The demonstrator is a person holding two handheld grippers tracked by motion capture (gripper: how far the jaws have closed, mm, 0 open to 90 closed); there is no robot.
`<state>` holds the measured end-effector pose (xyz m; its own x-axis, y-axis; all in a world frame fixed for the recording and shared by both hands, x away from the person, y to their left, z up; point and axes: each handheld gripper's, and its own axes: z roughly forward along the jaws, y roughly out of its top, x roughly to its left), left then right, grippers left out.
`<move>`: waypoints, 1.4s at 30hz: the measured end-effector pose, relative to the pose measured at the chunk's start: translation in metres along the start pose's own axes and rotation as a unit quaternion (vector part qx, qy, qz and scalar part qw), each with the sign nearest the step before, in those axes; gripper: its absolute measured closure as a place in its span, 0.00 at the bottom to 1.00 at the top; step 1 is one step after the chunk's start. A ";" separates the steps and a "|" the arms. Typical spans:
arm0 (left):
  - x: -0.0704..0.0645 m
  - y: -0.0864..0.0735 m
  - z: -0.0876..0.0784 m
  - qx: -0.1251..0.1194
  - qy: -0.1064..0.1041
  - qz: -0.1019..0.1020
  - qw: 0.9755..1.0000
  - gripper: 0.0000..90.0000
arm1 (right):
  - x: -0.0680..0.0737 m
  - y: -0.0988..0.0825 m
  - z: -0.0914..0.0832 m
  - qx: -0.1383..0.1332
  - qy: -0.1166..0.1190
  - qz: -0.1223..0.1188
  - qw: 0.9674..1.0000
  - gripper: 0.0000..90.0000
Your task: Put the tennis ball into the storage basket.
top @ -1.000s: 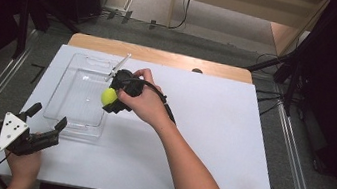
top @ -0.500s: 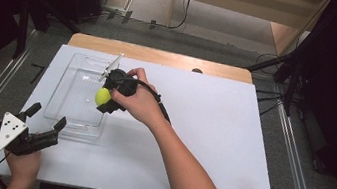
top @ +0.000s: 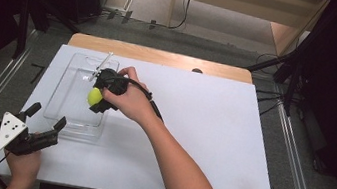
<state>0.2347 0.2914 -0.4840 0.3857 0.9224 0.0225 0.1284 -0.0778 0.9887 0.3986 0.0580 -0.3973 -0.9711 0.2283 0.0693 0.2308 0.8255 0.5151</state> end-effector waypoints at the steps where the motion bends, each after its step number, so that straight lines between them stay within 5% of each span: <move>1: 0.000 0.000 0.000 0.000 0.000 0.000 1.000 0.13 | 0.001 0.001 0.001 0.002 0.001 0.001 1.000 0.26; 23: 0.000 0.000 -0.001 -0.001 -0.001 0.003 1.000 0.13 | 0.010 0.015 0.031 0.027 0.008 -0.016 0.999 0.26; 42: 0.000 0.000 0.000 0.000 0.000 0.002 1.000 0.13 | 0.013 0.010 0.050 0.056 0.005 -0.019 0.998 0.26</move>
<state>0.2345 0.2912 -0.4840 0.3865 0.9219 0.0266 0.1271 -0.0818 0.9885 0.3910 0.0947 -0.4338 -0.9798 0.1907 0.0610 0.1985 0.8860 0.4190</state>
